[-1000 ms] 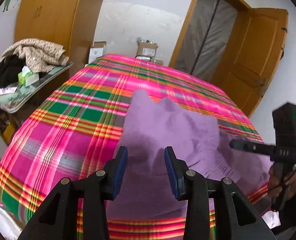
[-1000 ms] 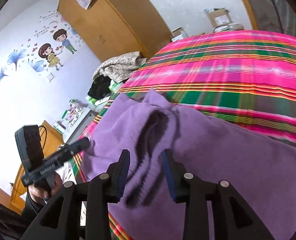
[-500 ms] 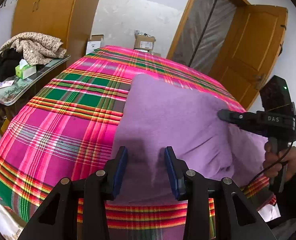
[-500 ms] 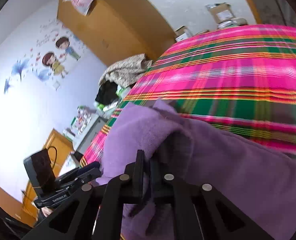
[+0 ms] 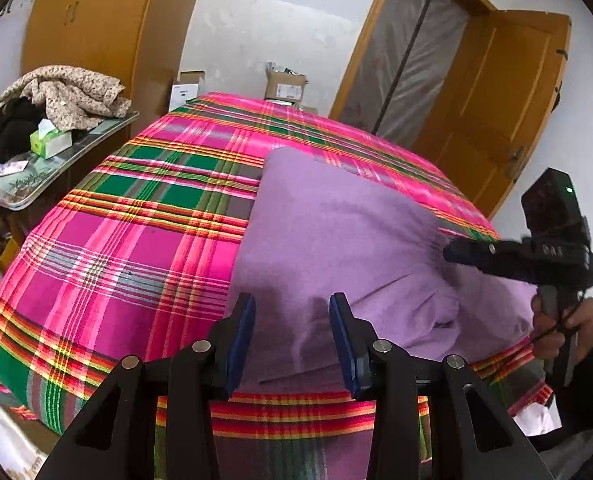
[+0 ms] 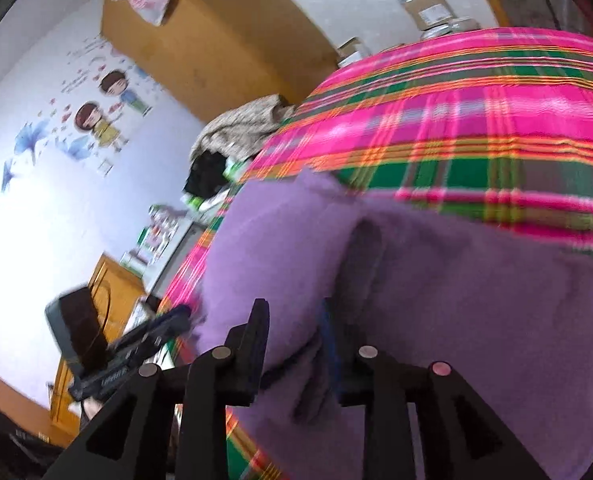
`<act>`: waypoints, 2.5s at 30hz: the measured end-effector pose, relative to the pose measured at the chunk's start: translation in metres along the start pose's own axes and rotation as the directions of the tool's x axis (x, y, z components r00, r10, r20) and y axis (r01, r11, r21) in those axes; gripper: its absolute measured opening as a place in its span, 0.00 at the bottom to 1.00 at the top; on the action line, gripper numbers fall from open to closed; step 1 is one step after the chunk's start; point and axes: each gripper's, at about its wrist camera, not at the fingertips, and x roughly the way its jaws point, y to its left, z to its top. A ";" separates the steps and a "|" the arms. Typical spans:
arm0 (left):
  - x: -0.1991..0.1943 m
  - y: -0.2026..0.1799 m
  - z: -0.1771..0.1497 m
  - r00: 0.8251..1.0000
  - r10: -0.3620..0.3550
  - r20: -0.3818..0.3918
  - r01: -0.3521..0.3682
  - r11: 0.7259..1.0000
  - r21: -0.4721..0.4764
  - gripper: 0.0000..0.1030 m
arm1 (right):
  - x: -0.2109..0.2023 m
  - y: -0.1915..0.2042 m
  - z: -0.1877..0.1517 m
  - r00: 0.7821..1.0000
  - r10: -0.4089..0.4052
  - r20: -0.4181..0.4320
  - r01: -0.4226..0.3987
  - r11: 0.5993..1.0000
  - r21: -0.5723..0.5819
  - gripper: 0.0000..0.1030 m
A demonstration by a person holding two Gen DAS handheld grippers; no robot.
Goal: Fold clothes
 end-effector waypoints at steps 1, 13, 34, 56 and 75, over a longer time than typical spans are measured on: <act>0.000 0.000 0.000 1.000 0.002 -0.001 -0.002 1.000 -0.001 0.39 | 0.000 0.004 -0.005 1.000 0.009 -0.013 -0.010 1.000 -0.007 0.27; 0.000 0.001 -0.010 1.000 -0.003 -0.014 0.003 1.000 0.008 0.39 | 0.016 0.011 -0.024 0.997 0.038 -0.074 -0.034 0.998 0.050 0.28; -0.011 -0.006 0.002 1.000 0.000 0.024 -0.002 0.999 0.054 0.39 | -0.020 0.013 -0.025 0.999 0.011 0.031 -0.012 1.000 0.009 0.10; 0.122 -0.001 0.098 0.993 0.024 -0.112 -0.013 0.995 0.097 0.39 | 0.053 -0.006 0.051 0.966 -0.258 -0.001 0.256 0.960 -0.114 0.03; 0.082 -0.019 0.073 0.998 0.047 -0.040 -0.041 0.990 0.136 0.52 | 0.025 0.034 0.022 0.953 -0.279 0.121 0.302 0.916 -0.263 0.12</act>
